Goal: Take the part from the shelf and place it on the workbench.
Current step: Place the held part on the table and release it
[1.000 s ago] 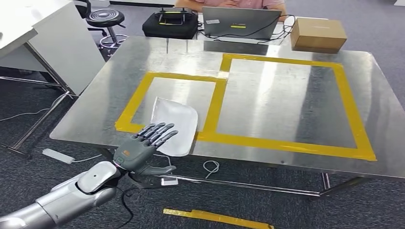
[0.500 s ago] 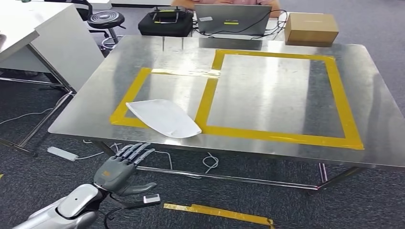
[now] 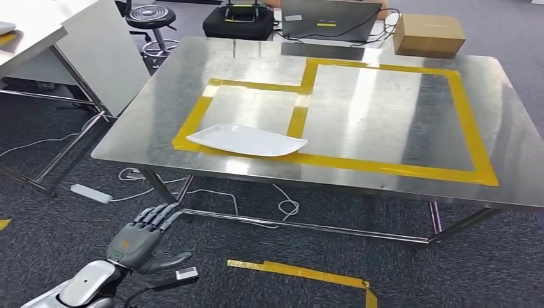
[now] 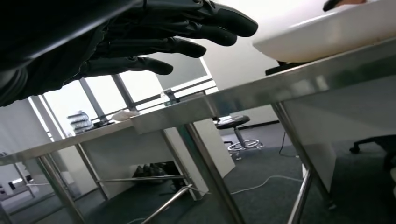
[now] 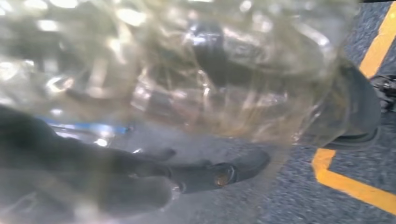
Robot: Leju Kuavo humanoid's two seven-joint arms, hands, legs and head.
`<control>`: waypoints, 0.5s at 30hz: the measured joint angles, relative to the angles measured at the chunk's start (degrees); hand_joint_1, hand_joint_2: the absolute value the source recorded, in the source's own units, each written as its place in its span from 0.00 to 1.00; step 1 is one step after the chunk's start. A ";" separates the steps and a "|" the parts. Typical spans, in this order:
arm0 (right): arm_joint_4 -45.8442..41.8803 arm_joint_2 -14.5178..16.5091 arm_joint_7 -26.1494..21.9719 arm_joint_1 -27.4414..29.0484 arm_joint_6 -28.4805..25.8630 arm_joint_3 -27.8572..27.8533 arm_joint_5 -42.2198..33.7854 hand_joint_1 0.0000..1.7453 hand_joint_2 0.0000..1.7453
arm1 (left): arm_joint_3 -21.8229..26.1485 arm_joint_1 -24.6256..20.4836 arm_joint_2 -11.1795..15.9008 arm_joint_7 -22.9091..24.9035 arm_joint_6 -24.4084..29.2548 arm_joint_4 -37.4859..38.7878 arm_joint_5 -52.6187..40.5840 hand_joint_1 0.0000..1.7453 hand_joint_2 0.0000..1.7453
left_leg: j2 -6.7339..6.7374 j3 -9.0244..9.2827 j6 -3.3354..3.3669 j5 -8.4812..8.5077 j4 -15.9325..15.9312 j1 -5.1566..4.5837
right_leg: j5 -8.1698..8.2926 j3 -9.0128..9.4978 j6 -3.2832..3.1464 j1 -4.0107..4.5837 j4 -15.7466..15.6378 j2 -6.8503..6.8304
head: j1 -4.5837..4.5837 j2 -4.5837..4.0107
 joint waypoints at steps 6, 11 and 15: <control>0.00 -0.22 -0.09 -0.33 -0.07 -0.01 -0.24 0.00 0.00 | 0.95 0.94 0.44 0.33 0.13 0.38 -0.49 0.00 0.00 | -0.14 -2.14 -1.39 2.95 0.41 -0.24 | 2.01 11.68 -1.47 0.80 -17.78 0.19 | -0.15 0.00; 0.00 -0.22 0.00 -0.29 -0.01 -0.08 -0.63 0.00 0.00 | 1.04 1.62 0.86 1.15 -0.11 0.68 0.22 0.00 0.00 | -0.16 -4.84 -3.22 -6.28 9.17 0.41 | 4.71 8.89 -3.28 0.70 -17.78 -0.63 | -0.48 -0.01; 0.00 -0.22 0.00 0.07 0.04 -0.75 -1.74 0.00 0.00 | 1.24 4.02 0.98 3.50 -0.74 1.58 3.54 0.00 0.00 | -0.13 -3.47 -3.80 -7.26 15.81 0.95 | 6.84 5.87 -3.11 0.82 -16.78 -0.83 | -0.50 -0.01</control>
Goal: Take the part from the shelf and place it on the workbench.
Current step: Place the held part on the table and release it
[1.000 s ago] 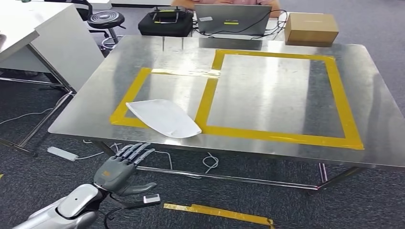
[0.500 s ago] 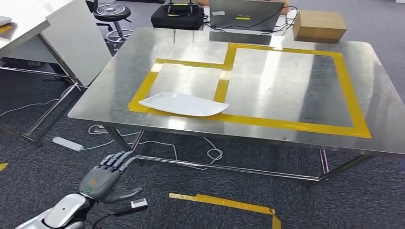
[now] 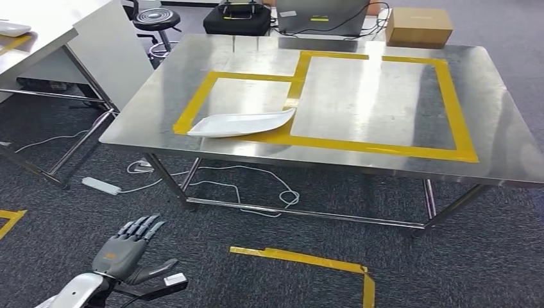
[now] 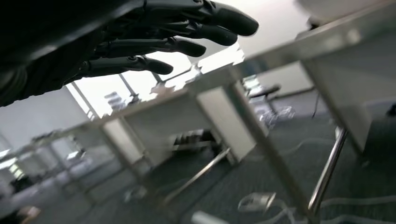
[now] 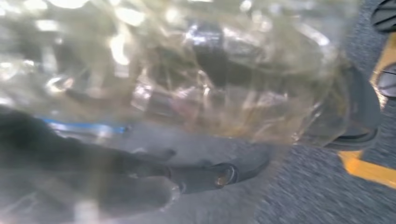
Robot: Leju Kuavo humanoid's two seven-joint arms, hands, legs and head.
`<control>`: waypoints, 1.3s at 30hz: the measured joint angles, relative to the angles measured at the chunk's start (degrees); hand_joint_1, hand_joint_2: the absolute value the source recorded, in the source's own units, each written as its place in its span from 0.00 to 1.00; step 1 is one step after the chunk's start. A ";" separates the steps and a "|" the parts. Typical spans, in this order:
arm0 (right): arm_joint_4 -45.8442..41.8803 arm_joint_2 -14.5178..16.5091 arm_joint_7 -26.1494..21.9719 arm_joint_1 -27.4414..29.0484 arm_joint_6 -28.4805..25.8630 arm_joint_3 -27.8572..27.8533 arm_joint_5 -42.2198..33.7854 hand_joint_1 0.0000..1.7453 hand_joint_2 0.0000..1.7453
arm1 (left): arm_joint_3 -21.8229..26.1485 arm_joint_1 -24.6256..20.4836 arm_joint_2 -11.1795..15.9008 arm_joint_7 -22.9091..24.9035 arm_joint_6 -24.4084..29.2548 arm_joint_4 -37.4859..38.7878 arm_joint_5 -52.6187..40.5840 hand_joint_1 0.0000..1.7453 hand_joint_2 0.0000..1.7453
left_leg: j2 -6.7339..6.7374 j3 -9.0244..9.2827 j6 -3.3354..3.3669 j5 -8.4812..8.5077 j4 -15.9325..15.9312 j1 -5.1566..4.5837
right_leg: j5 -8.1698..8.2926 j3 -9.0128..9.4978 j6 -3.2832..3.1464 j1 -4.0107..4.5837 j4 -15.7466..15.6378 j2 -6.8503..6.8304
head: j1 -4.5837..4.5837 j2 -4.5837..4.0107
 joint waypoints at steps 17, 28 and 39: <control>0.00 0.00 0.04 0.51 0.00 -1.09 -0.79 0.00 0.00 | 0.05 2.11 0.12 1.05 0.32 1.25 2.35 0.00 0.00 | 0.36 3.20 3.60 8.34 -16.92 -0.78 | -3.75 -1.18 2.56 -0.16 10.21 0.81 | 0.45 0.01; 0.02 0.17 -0.02 1.27 0.03 -2.55 -7.16 0.00 0.00 | -5.07 4.83 -1.15 9.14 3.28 4.48 20.60 0.00 0.00 | 0.32 -1.87 0.41 -1.64 -1.75 -0.24 | -1.55 2.53 -0.05 0.02 -1.00 0.17 | -0.01 0.00; 0.02 1.11 -0.10 1.67 1.80 -7.55 -18.73 0.00 0.00 | -12.46 6.67 -1.92 13.61 5.78 7.16 38.08 0.00 0.00 | 0.45 10.11 3.13 2.82 -16.64 -0.55 | 0.60 -3.94 2.11 0.17 2.85 0.28 | 0.08 0.00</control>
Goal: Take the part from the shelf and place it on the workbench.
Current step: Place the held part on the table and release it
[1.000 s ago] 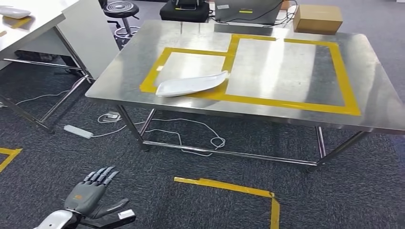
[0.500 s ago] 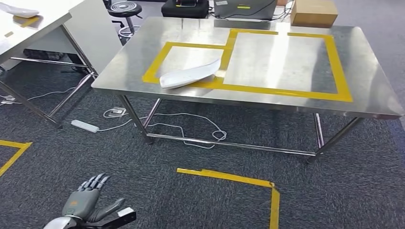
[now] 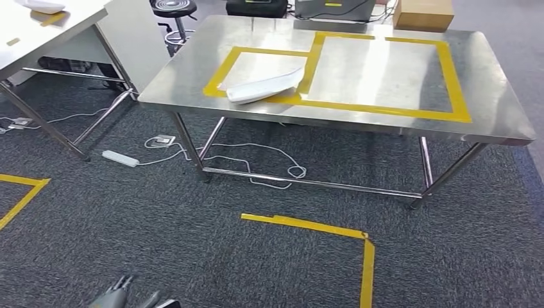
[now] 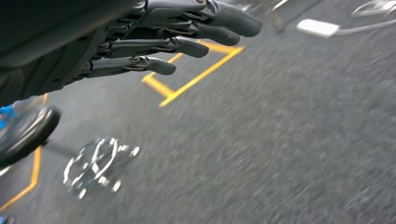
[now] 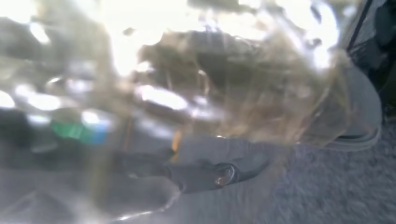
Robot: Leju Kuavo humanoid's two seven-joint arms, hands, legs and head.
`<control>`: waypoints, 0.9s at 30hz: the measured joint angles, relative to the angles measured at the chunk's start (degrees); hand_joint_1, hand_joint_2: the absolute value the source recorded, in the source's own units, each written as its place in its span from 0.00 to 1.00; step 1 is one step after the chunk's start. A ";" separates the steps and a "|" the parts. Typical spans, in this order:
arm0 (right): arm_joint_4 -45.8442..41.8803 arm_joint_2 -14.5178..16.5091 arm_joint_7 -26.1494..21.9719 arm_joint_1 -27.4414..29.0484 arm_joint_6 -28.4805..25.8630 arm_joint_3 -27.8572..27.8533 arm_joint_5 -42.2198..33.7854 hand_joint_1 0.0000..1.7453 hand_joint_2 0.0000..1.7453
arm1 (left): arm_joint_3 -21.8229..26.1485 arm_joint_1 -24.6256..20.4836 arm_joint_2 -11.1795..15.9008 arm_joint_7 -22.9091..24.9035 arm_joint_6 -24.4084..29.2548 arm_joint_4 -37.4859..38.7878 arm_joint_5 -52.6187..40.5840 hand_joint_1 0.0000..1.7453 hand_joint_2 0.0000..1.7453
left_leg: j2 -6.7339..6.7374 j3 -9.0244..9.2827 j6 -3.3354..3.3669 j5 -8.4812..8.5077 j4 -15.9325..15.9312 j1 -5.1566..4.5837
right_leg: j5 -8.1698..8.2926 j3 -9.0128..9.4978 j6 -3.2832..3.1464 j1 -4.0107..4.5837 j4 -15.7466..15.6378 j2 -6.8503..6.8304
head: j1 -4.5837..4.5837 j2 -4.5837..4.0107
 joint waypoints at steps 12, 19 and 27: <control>-0.01 0.26 0.61 0.10 3.05 -5.20 -7.84 0.00 0.00 | -6.15 0.41 0.90 -0.24 2.35 0.46 6.49 0.00 0.00 | 0.26 -10.07 -0.59 8.54 1.40 -0.34 | -7.40 14.21 0.12 -0.18 -4.65 0.64 | 0.55 0.01; -0.01 0.49 0.69 0.54 3.43 -7.00 -10.77 0.00 0.00 | -7.67 0.14 1.20 -0.76 2.36 1.22 7.57 0.00 0.00 | 0.00 -12.26 -2.70 -3.19 13.03 0.31 | -4.25 9.64 -2.30 -0.01 -4.25 -0.28 | 0.03 -0.01; -0.02 0.60 0.60 0.51 3.49 -7.43 -12.79 0.00 0.00 | -8.26 -0.57 1.20 -1.62 2.38 1.91 8.16 0.00 0.00 | -0.37 2.50 -0.94 -1.62 2.14 -0.10 | 0.10 2.24 -1.49 0.61 -0.81 -0.49 | 0.04 0.01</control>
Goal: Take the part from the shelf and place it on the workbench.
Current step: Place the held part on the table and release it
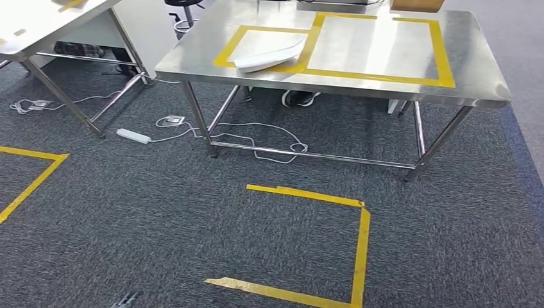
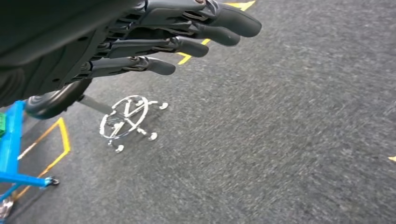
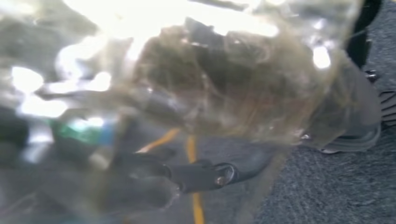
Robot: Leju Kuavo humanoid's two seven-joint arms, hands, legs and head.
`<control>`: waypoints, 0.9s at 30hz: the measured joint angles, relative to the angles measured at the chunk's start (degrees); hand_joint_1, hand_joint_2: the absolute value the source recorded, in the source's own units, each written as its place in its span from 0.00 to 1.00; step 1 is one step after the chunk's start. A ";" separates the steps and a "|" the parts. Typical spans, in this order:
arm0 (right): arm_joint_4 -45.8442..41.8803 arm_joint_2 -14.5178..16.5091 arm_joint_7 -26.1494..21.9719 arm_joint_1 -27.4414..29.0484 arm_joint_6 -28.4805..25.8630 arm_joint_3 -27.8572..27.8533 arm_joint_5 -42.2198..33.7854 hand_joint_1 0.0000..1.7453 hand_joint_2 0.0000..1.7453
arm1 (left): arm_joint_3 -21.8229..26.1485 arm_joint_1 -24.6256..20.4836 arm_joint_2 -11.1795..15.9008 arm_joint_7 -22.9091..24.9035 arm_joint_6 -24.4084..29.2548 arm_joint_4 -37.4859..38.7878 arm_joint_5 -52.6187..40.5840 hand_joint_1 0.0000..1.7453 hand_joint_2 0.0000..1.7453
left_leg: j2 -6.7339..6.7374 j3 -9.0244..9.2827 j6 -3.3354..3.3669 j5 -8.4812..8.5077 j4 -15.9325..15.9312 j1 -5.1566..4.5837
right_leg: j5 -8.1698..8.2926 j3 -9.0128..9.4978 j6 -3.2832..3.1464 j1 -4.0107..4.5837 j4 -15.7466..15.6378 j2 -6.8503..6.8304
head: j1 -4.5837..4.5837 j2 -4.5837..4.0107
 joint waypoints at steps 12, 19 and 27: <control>0.00 0.04 0.18 0.05 0.19 0.00 -0.30 0.00 0.00 | -0.19 -0.44 -0.31 -0.07 0.01 0.79 -0.05 0.00 0.00 | 0.76 -9.53 1.56 7.44 -2.07 -0.21 | -3.94 1.39 2.08 -0.73 11.28 0.98 | 0.67 0.00; 0.01 0.11 -0.04 0.03 0.47 0.16 -1.75 0.00 0.00 | -0.05 -0.32 -0.48 -0.50 0.01 1.10 -0.14 0.00 0.00 | 0.52 -12.54 -0.53 8.99 -0.19 -0.17 | -5.89 9.85 -0.44 -0.76 -4.37 0.89 | 0.49 -0.01; -0.02 0.11 -0.11 0.12 0.48 0.23 -2.25 0.00 0.00 | 0.12 -0.32 -0.71 -0.75 0.01 1.45 -0.03 0.00 0.00 | 0.30 -8.67 -1.65 1.80 12.32 0.68 | -0.56 1.44 -1.07 -0.35 -1.78 0.09 | -0.04 -0.01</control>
